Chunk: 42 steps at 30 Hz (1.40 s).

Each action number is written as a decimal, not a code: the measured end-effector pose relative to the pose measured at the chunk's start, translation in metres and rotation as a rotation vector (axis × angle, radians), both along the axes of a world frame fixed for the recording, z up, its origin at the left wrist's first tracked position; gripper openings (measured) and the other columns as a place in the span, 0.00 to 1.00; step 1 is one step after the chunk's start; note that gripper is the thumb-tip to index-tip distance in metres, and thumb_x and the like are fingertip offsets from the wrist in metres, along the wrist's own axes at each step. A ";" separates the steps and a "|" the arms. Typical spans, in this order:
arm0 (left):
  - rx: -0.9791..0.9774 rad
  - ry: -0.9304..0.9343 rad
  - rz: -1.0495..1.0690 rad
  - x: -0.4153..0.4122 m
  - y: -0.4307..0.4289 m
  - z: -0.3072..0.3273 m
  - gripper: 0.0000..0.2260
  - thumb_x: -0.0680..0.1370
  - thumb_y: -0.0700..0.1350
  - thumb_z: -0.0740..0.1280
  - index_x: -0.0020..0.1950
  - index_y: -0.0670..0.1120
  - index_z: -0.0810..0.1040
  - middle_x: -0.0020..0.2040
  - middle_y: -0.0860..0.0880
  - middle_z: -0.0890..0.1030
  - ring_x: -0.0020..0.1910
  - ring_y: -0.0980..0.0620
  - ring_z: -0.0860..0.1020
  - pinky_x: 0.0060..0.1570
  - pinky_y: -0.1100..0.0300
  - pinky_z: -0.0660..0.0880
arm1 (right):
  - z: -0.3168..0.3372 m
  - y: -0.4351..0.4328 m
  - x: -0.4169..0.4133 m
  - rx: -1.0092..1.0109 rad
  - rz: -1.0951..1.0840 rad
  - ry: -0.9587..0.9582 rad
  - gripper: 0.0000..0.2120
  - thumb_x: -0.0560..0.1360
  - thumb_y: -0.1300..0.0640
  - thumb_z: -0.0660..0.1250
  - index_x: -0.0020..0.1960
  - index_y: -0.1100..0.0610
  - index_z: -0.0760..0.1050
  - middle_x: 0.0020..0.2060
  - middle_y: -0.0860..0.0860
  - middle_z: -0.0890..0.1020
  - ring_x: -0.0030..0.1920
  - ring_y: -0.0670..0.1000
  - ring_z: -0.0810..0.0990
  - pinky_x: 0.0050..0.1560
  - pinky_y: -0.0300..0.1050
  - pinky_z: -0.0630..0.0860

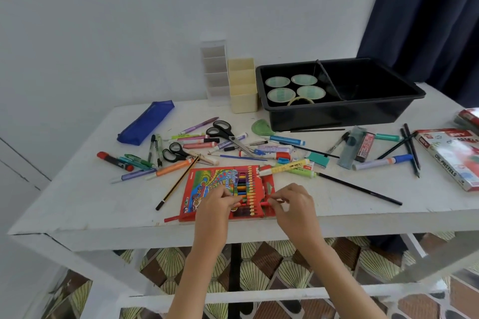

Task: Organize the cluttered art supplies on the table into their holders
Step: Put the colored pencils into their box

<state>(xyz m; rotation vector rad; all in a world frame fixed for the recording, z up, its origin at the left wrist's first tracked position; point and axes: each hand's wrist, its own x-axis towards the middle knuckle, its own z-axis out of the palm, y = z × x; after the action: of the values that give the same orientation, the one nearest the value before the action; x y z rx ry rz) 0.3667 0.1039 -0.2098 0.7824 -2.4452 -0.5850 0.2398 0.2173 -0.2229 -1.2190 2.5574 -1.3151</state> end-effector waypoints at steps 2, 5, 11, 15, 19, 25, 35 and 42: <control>-0.008 0.039 -0.034 -0.003 0.009 0.005 0.07 0.75 0.39 0.68 0.51 0.40 0.82 0.43 0.50 0.76 0.44 0.60 0.72 0.41 0.68 0.71 | 0.006 0.006 0.004 -0.172 -0.019 -0.055 0.06 0.71 0.62 0.72 0.47 0.56 0.82 0.39 0.47 0.80 0.41 0.44 0.77 0.41 0.32 0.72; 0.115 0.155 -0.107 -0.012 0.026 0.015 0.06 0.75 0.37 0.67 0.50 0.40 0.82 0.44 0.49 0.75 0.48 0.63 0.72 0.44 0.74 0.70 | 0.018 0.013 0.015 -0.312 0.089 -0.599 0.11 0.72 0.61 0.70 0.54 0.55 0.80 0.43 0.48 0.84 0.44 0.46 0.83 0.46 0.37 0.79; 0.144 0.244 -0.165 -0.025 0.041 0.021 0.09 0.72 0.41 0.71 0.53 0.45 0.82 0.46 0.55 0.78 0.48 0.63 0.75 0.51 0.72 0.70 | 0.024 0.028 0.012 -0.598 -0.002 -1.125 0.11 0.69 0.60 0.69 0.50 0.63 0.80 0.42 0.58 0.84 0.39 0.50 0.81 0.42 0.39 0.78; 0.122 0.224 -0.049 -0.011 0.028 0.016 0.10 0.75 0.46 0.67 0.55 0.47 0.81 0.51 0.56 0.79 0.53 0.61 0.75 0.56 0.67 0.71 | 0.025 0.047 -0.013 -0.734 -0.215 -1.085 0.07 0.73 0.63 0.66 0.50 0.63 0.79 0.39 0.56 0.83 0.37 0.47 0.80 0.37 0.35 0.79; 0.122 0.059 0.078 0.011 0.009 -0.002 0.16 0.73 0.50 0.69 0.59 0.48 0.79 0.60 0.54 0.77 0.62 0.56 0.72 0.61 0.67 0.63 | 0.017 0.065 -0.032 -0.862 -0.437 -1.029 0.09 0.75 0.62 0.66 0.53 0.65 0.77 0.39 0.55 0.81 0.38 0.48 0.79 0.35 0.32 0.78; 0.121 -0.041 0.111 0.023 0.008 -0.018 0.21 0.73 0.49 0.70 0.65 0.49 0.75 0.68 0.52 0.71 0.70 0.54 0.65 0.69 0.57 0.59 | 0.005 0.063 -0.030 -0.878 -0.478 -0.951 0.10 0.75 0.62 0.67 0.54 0.65 0.77 0.39 0.55 0.81 0.34 0.46 0.80 0.37 0.32 0.78; 0.118 0.011 0.128 0.023 0.004 -0.028 0.15 0.73 0.43 0.70 0.60 0.47 0.79 0.64 0.49 0.76 0.67 0.50 0.70 0.67 0.51 0.66 | 0.005 0.058 -0.022 -0.830 -0.338 -0.979 0.08 0.74 0.65 0.66 0.53 0.65 0.77 0.41 0.59 0.82 0.36 0.48 0.82 0.42 0.36 0.80; 0.135 0.042 0.103 0.022 0.003 -0.030 0.14 0.73 0.41 0.69 0.58 0.46 0.80 0.64 0.48 0.76 0.68 0.47 0.69 0.66 0.47 0.67 | -0.004 0.037 0.009 -0.493 -0.277 -0.689 0.05 0.70 0.60 0.72 0.46 0.55 0.82 0.38 0.50 0.84 0.40 0.47 0.82 0.41 0.34 0.78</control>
<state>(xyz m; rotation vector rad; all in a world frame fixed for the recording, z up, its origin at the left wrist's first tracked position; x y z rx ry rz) 0.3889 0.1070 -0.2401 0.9341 -2.3302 -0.7261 0.2488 0.2548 -0.2268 -0.3028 1.9963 -2.0504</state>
